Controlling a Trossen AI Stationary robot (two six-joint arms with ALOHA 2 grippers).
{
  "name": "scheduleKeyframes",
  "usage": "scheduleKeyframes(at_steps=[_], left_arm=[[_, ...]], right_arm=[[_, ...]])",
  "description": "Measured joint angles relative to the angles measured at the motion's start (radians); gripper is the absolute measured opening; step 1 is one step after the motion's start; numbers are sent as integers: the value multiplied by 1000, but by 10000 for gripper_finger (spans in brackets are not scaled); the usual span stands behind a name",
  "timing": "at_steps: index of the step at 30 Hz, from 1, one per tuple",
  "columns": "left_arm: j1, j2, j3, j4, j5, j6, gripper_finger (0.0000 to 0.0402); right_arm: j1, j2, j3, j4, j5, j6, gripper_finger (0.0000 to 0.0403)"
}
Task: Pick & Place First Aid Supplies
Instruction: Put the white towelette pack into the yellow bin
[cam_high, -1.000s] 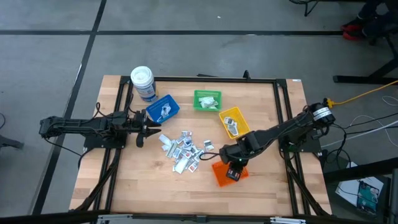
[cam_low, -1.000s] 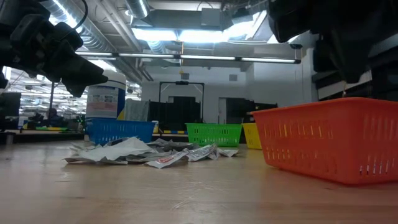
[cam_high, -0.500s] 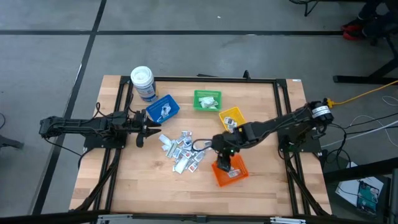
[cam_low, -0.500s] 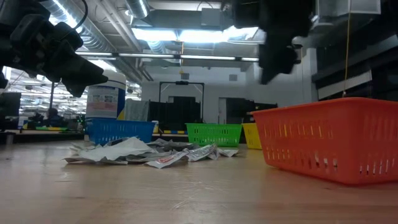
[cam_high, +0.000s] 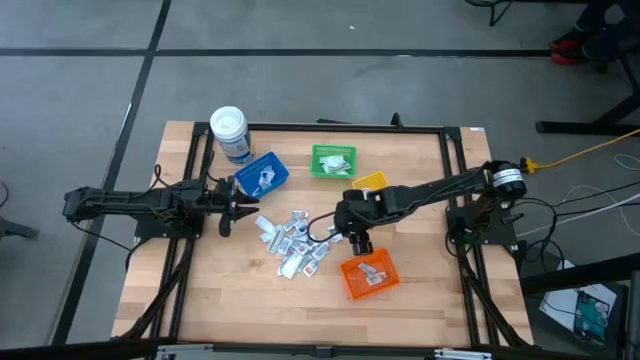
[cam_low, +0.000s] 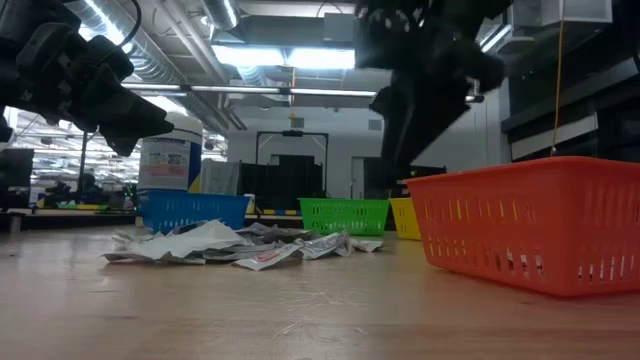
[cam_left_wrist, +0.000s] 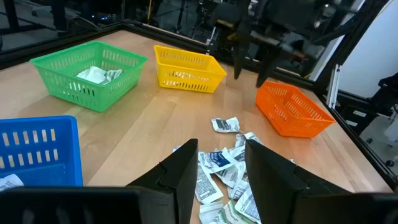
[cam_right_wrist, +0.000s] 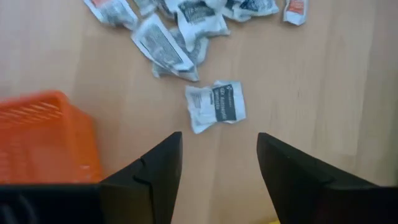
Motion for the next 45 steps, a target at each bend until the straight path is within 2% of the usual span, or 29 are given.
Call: scheduleKeyframes(at_steps=[6,11,18,29,37,45], left_arm=[[0,0,0,0,0,0,127],[0,0,0,0,0,0,127],[0,0,0,0,0,0,127],[0,0,0,0,0,0,127],[0,0,0,0,0,0,127],[0,0,0,0,0,0,127]], right_arm=[[-16,58,0,10,2,-164,206],[-14,73,-5,29,-1,-210,207],[-19,70,-117,200,0,-274,207],[4,68,-234,340,-26,-605,207],[9,68,-297,493,-2,-663,207],[10,84,-309,522,7,-678,207]])
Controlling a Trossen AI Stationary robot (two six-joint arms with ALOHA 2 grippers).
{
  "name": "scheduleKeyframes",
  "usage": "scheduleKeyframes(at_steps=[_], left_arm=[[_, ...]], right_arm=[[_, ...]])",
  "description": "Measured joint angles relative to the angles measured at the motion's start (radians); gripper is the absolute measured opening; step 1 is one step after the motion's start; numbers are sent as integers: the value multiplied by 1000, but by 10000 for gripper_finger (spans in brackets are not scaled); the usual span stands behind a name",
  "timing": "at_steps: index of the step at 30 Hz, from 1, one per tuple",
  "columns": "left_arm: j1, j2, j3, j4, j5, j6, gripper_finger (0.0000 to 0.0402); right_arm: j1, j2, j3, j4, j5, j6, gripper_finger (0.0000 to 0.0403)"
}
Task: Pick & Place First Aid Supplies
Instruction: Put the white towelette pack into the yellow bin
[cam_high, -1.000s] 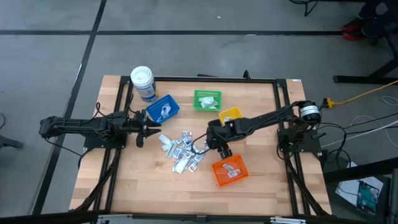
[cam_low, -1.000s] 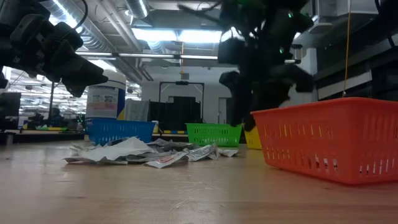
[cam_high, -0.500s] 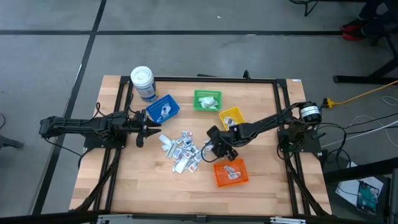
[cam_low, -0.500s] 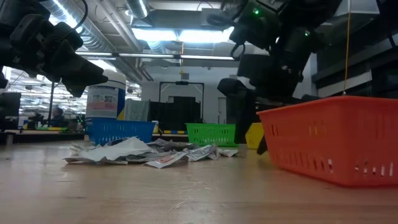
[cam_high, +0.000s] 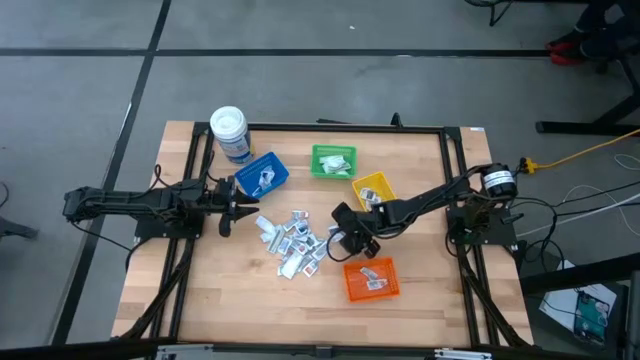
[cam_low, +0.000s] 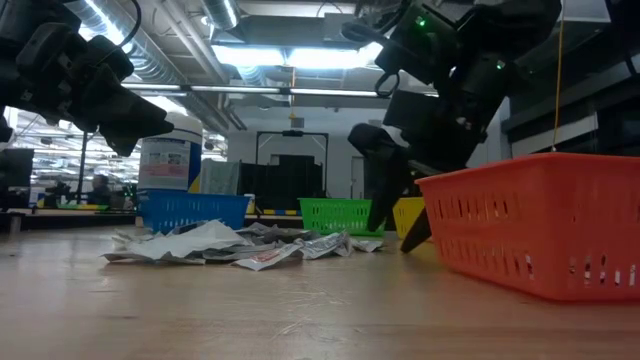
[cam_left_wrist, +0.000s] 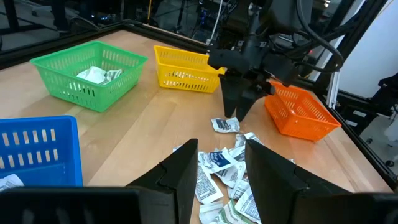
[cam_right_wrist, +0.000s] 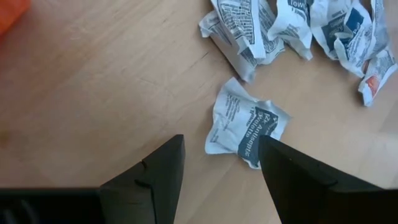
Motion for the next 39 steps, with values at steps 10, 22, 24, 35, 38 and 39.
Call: scheduleKeyframes(at_steps=[10,22,24,35,38,39], left_arm=[[0,0,0,0,0,0,127],[0,0,0,0,0,0,127],[0,0,0,0,0,0,127],[0,0,0,0,0,0,127],[0,0,0,0,0,0,127],[0,0,0,0,0,0,127]], right_arm=[[-3,34,1,51,1,-22,178],[-33,38,1,14,-19,85,72],[-34,38,1,12,-21,87,55],[-36,40,18,1,-16,210,5],[-44,38,42,-14,-24,256,4],[-50,38,53,-20,-30,273,4]])
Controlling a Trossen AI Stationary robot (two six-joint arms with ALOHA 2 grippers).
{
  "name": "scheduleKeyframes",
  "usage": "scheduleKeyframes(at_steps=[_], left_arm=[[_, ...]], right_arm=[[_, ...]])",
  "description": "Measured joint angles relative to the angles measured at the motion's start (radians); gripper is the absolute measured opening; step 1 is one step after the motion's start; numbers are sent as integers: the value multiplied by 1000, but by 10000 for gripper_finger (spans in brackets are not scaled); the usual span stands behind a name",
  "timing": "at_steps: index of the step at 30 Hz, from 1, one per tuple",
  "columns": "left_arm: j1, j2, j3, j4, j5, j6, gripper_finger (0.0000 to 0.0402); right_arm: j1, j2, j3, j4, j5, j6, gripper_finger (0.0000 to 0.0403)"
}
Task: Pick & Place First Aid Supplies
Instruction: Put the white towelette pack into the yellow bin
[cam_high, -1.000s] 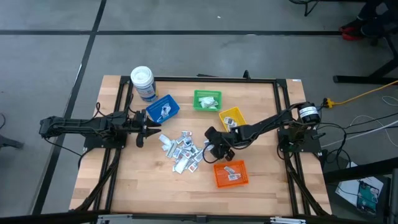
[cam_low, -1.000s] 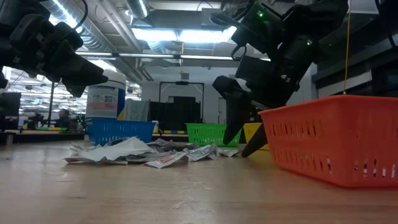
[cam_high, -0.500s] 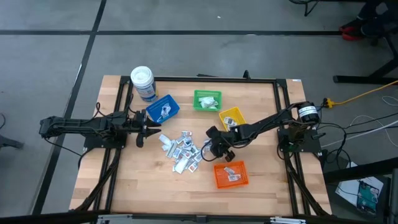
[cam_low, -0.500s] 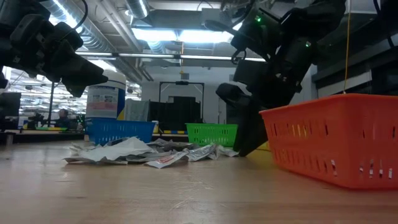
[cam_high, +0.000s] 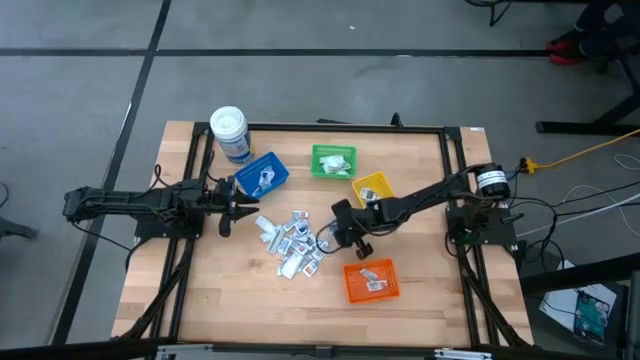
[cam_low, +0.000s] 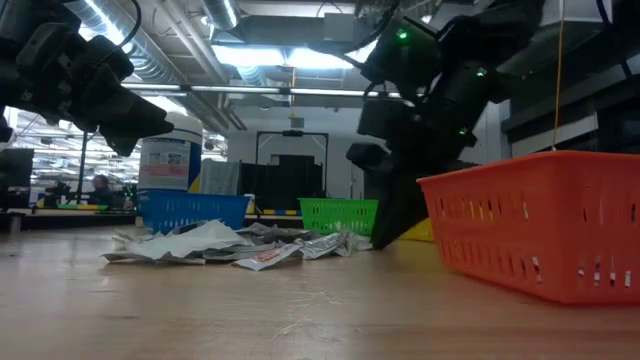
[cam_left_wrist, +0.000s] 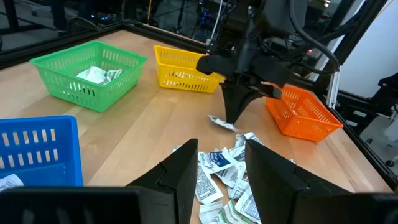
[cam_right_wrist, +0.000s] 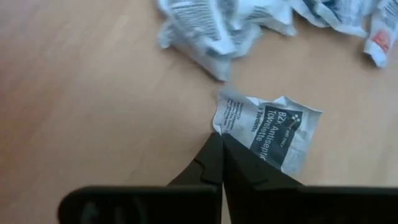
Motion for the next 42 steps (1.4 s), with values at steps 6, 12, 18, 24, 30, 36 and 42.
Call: scheduleKeyframes(at_steps=[6,12,18,24,30,36,42], left_arm=[[0,0,0,0,0,0,127],[0,0,0,0,0,0,127],[0,0,0,0,0,0,127],[0,0,0,0,0,0,127],[0,0,0,0,0,0,127],[0,0,0,0,0,0,127],[0,0,0,0,0,0,127]], right_arm=[[-29,0,103,-103,-36,106,2],[-55,-2,260,-277,-58,166,1],[-85,-4,472,-465,-63,274,1],[-98,-5,649,-627,2,400,1],[-97,-6,728,-754,40,438,1],[-109,-32,699,-801,39,458,1],[-139,-139,563,-802,41,496,1]])
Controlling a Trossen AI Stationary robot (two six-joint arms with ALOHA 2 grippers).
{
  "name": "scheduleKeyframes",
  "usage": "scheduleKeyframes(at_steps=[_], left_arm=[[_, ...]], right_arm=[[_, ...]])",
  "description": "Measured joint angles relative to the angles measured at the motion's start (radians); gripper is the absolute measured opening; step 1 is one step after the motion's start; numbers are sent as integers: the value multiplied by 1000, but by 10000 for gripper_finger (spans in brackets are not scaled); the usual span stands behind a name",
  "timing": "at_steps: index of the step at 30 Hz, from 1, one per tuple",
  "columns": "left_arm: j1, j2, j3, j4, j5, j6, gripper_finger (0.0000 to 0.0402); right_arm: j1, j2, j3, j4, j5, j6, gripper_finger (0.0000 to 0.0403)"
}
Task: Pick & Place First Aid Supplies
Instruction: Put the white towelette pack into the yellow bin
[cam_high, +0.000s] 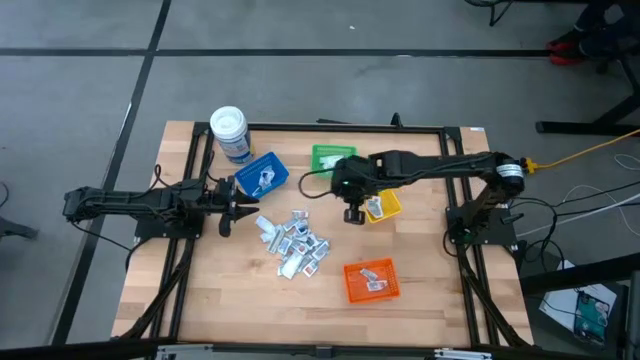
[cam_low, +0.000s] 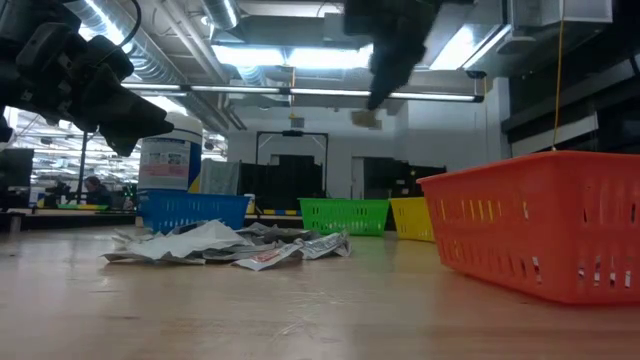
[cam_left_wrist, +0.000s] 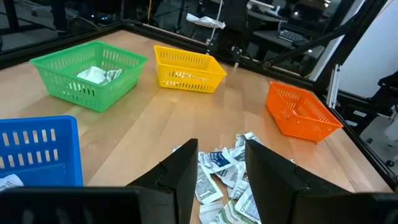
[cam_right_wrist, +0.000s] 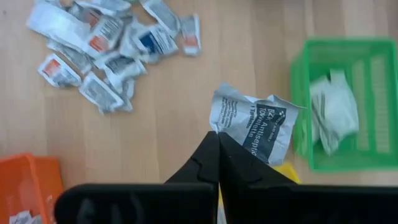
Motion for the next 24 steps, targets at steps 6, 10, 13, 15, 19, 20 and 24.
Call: scheduleKeyframes(at_steps=[6,10,13,15,19,20,24], left_arm=[[0,0,0,0,0,0,127],[0,0,0,0,0,0,127],[0,0,0,0,0,0,127],[0,0,0,0,0,0,127],[0,0,0,0,0,0,127],[0,0,0,0,0,0,127],[0,0,0,0,0,0,127]], right_arm=[[-31,-129,-180,9,0,112,0],[-48,-209,-300,17,0,194,0],[-58,-260,-379,22,0,256,0],[-62,-287,-430,27,0,288,0],[-62,-318,-514,70,-3,336,0],[-62,-321,-530,80,-3,342,0],[-62,-322,-570,118,-11,358,4]])
